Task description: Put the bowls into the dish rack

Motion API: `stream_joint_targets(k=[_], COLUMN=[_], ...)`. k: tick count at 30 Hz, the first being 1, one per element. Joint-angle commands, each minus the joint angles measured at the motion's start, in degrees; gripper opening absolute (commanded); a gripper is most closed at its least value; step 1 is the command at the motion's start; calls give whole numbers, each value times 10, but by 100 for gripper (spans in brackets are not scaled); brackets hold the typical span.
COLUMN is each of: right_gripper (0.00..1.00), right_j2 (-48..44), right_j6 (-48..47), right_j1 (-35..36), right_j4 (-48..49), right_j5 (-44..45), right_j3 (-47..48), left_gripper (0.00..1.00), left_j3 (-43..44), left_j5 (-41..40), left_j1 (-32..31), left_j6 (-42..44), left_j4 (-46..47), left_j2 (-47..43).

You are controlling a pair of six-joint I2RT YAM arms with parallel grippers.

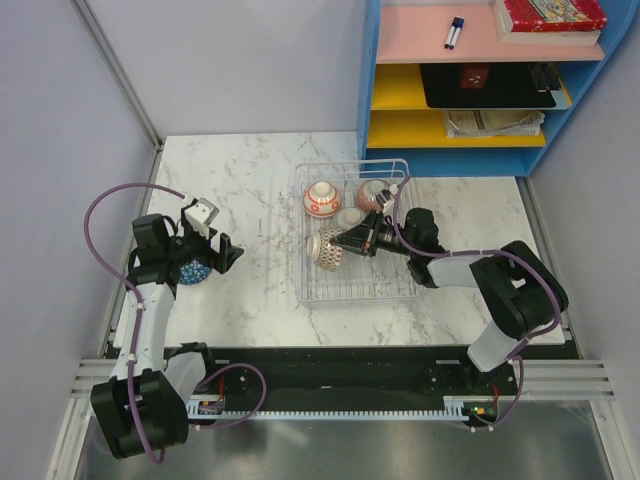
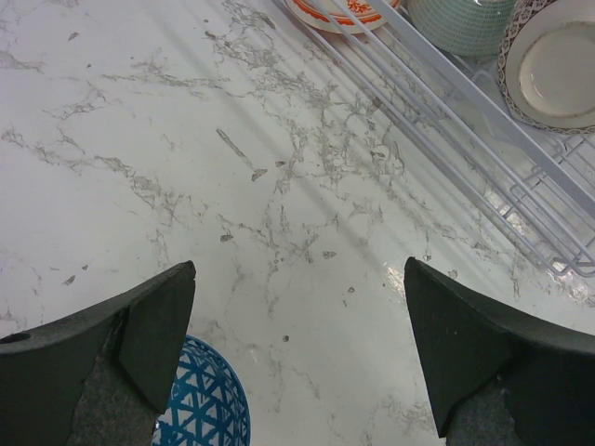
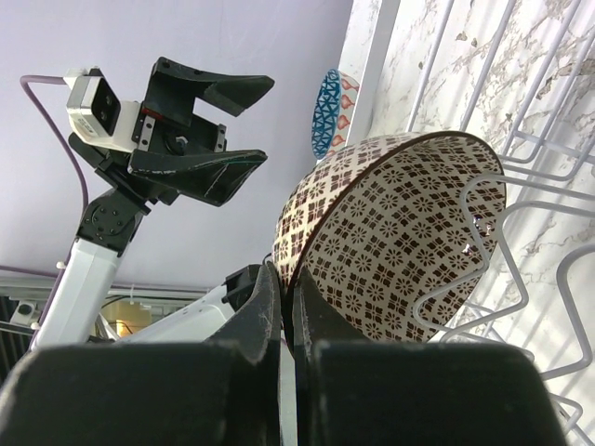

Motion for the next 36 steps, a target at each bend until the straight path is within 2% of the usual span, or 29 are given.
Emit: stream_joint_targets(k=[1, 6, 11, 16, 20, 29, 36], right_gripper=[0, 0, 6, 25, 34, 33, 38], right_j2=[0, 1, 4, 3, 3, 1, -5], right_j6=[-76, -94, -107, -121, -132, -140, -184], right_j1=[-10, -13, -16, -17, -18, -18, -18], right_j4=[-95, -137, -157, -186, -206, -216, -289], right_j5=[58, 76, 87, 96, 102, 96, 124], right_j3=[1, 5, 7, 11, 17, 27, 57], left_gripper=[100, 100, 100, 100, 100, 100, 100], left_j3=[-1, 0, 2, 3, 3, 4, 5], left_j5=[17, 17, 17, 18, 18, 20, 23], left_j1=[2, 3, 2, 2, 3, 3, 3], left_j6=[22, 21, 22, 22, 23, 23, 24], left_j4=[-3, -5, -7, -6, -8, -9, -13], left_j2=[-5, -7, -7, -5, -5, -3, -4])
